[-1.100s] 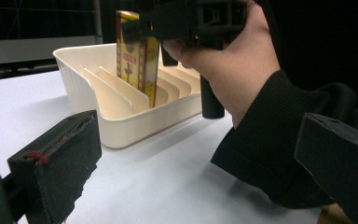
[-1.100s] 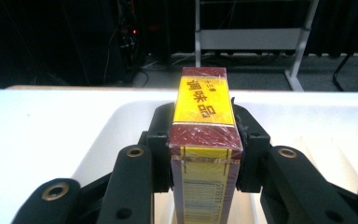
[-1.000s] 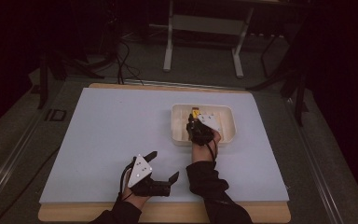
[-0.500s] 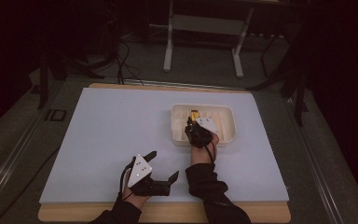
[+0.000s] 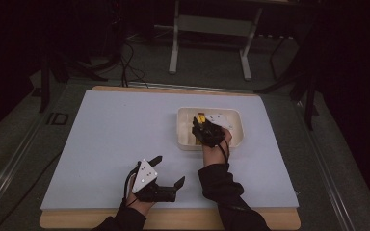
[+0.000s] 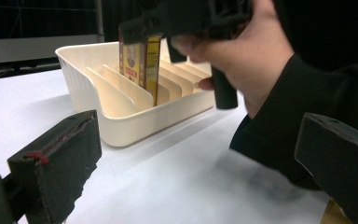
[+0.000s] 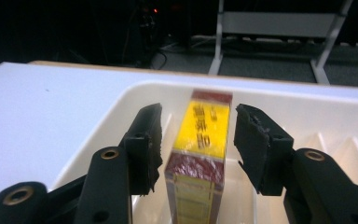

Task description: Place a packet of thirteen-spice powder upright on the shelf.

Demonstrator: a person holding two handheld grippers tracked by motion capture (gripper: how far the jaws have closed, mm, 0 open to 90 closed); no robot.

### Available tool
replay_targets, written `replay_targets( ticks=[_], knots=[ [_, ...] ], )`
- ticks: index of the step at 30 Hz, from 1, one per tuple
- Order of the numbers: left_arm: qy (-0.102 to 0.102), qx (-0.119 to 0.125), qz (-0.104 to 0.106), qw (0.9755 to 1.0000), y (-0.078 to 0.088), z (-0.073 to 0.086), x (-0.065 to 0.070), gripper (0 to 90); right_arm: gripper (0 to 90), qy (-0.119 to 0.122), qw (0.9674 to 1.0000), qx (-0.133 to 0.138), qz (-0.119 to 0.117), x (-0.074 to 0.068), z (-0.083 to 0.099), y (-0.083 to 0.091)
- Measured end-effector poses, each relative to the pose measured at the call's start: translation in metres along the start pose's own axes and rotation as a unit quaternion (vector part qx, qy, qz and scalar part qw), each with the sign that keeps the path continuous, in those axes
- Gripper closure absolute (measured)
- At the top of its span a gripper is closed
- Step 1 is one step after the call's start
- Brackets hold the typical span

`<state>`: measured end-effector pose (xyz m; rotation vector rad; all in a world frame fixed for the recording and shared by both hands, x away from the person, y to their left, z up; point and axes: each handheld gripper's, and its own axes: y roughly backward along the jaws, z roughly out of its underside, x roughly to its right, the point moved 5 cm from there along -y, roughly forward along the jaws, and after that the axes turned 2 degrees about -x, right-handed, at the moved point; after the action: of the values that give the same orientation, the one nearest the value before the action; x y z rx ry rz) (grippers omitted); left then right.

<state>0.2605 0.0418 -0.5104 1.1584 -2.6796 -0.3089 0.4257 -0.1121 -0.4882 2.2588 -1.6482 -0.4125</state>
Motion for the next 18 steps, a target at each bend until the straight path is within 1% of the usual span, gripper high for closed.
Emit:
replay_targets(
  ticks=[1, 2, 3, 5, 7, 8, 9, 10, 11, 12, 13, 14, 16, 17, 18],
  knots=[
    [0.001, 0.0, 0.0, 1.0, 0.0, 0.0, 0.0, 1.3, 46.7, 0.004, 1.0, -0.001, -0.004, 0.0, -0.002, 0.002],
    [0.0, 0.0, -0.001, 1.0, 0.0, 0.0, 0.0, 1.3, 42.3, 0.019, 0.9998, 0.003, -0.004, 0.0, -0.007, 0.006],
    [0.001, 0.002, 0.0, 1.0, 0.0, 0.0, 0.0, 1.3, 38.1, 0.027, 0.9996, 0.004, -0.008, 0.001, -0.009, 0.007],
    [0.002, 0.002, -0.001, 1.0, 0.0, 0.0, 0.0, 1.3, 35.0, 0.03, 0.9994, 0.006, -0.016, 0.002, -0.012, 0.011],
    [0.001, 0.001, -0.001, 1.0, 0.0, 0.0, 0.0, 1.3, 29.1, 0.028, 0.9991, 0.009, -0.031, 0.004, -0.016, 0.015],
    [0.003, 0.001, 0.0, 1.0, 0.0, 0.0, -0.001, 1.3, 27.7, 0.027, 0.9988, 0.011, -0.04, 0.005, -0.017, 0.017],
    [0.002, 0.001, 0.0, 1.0, 0.0, 0.0, -0.001, 1.3, 27.7, 0.027, 0.9988, 0.011, -0.04, 0.005, -0.017, 0.017],
    [0.001, 0.0, 0.0, 1.0, 0.0, 0.0, -0.001, 1.3, 24.7, 0.029, 0.9983, 0.009, -0.049, 0.006, -0.018, 0.019],
    [0.001, 0.0, 0.001, 1.0, 0.0, 0.0, 0.0, 1.3, 18.9, 0.03, 0.9968, 0.006, -0.073, 0.007, -0.02, 0.022],
    [0.001, 0.0, 0.001, 1.0, -0.001, 0.0, 0.0, 1.3, 18.9, 0.03, 0.9968, 0.006, -0.073, 0.007, -0.02, 0.022],
    [0.0, -0.001, 0.002, 1.0, -0.001, 0.0, 0.0, 1.3, 14.6, 0.032, 0.995, 0.007, -0.094, 0.007, -0.021, 0.025],
    [0.0, -0.001, 0.002, 1.0, -0.001, 0.0, 0.0, 1.3, 13.5, 0.036, 0.9941, 0.008, -0.102, 0.007, -0.021, 0.026],
    [0.0, -0.001, 0.002, 1.0, 0.0, 0.0, 0.0, 1.3, 12.5, 0.039, 0.9922, 0.002, -0.118, 0.007, -0.021, 0.029],
    [0.0, -0.001, 0.003, 1.0, 0.0, 0.0, 0.0, 1.3, 12.1, 0.039, 0.9914, 0.003, -0.125, 0.008, -0.02, 0.031],
    [0.0, -0.001, 0.003, 1.0, 0.0, 0.0, 0.0, 1.3, 12.1, 0.039, 0.9914, 0.003, -0.125, 0.008, -0.02, 0.031]
  ],
)
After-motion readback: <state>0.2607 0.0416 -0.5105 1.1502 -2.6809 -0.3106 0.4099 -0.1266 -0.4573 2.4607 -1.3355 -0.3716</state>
